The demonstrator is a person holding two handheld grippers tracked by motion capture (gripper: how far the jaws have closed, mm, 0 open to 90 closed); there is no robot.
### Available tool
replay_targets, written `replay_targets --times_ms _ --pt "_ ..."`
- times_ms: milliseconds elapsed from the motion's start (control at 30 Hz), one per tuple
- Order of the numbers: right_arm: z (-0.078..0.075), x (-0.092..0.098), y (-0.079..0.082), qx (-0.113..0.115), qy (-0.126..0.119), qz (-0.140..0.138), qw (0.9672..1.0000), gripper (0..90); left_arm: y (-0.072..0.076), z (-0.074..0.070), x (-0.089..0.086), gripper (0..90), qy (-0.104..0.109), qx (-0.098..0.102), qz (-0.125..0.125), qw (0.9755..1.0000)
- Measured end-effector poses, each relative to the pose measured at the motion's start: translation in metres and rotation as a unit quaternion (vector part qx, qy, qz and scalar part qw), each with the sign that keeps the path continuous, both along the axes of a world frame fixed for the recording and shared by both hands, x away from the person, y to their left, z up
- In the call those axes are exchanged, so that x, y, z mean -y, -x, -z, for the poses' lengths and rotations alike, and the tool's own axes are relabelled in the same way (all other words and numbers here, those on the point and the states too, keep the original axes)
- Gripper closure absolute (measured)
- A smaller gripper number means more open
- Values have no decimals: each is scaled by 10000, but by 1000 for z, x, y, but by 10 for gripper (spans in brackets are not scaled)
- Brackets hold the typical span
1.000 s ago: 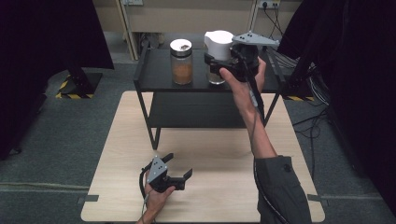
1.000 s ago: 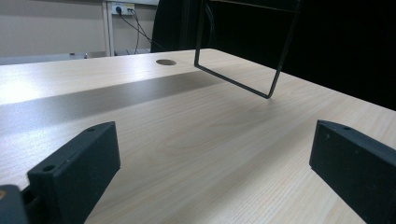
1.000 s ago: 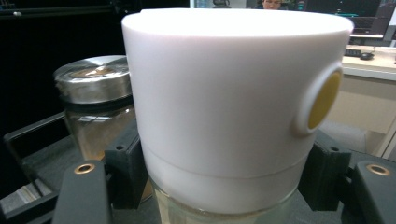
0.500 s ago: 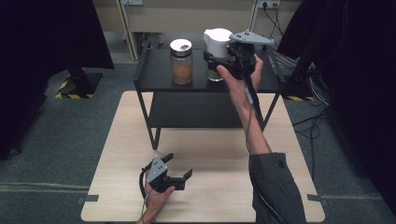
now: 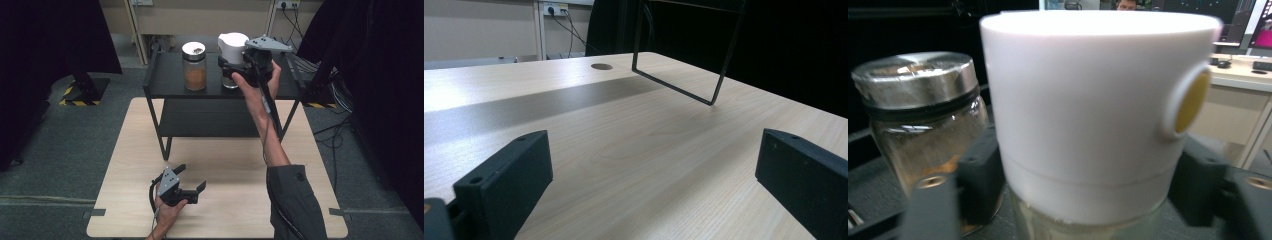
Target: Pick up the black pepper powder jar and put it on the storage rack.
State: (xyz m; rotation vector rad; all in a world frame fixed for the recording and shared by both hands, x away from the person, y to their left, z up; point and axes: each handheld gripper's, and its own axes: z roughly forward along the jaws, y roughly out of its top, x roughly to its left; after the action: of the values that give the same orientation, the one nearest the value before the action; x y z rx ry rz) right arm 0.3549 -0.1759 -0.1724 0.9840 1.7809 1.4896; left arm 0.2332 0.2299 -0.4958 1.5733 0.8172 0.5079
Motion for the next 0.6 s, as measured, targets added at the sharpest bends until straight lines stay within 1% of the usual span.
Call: replay_targets --times_ms 100,167,233,267,367,433,500,600 --pt "2 2 3 71 -76 -5 9999 90 0 0 0 11 -5 0 4 10000" --pt "4 3 6 159 -70 14 9998 40 0 0 0 11 -6 3 3 10000" --pt "6 7 8 180 -166 -37 9997 4 0 0 0 11 -11 2 4 10000" --pt "8 9 10 204 -216 -62 9995 4 0 0 0 11 -12 3 2 10000" --pt "10 12 17 254 -260 -92 9993 5 0 0 0 11 -16 0 4 10000" --pt "11 12 19 262 -276 -86 9992 5 0 0 0 11 -15 5 2 10000" --pt "14 15 25 265 -352 -61 9990 5 0 0 0 11 -29 1 9 10000" --pt "20 21 35 341 -423 -150 9984 5 0 0 1 11 -14 1 9 10000"
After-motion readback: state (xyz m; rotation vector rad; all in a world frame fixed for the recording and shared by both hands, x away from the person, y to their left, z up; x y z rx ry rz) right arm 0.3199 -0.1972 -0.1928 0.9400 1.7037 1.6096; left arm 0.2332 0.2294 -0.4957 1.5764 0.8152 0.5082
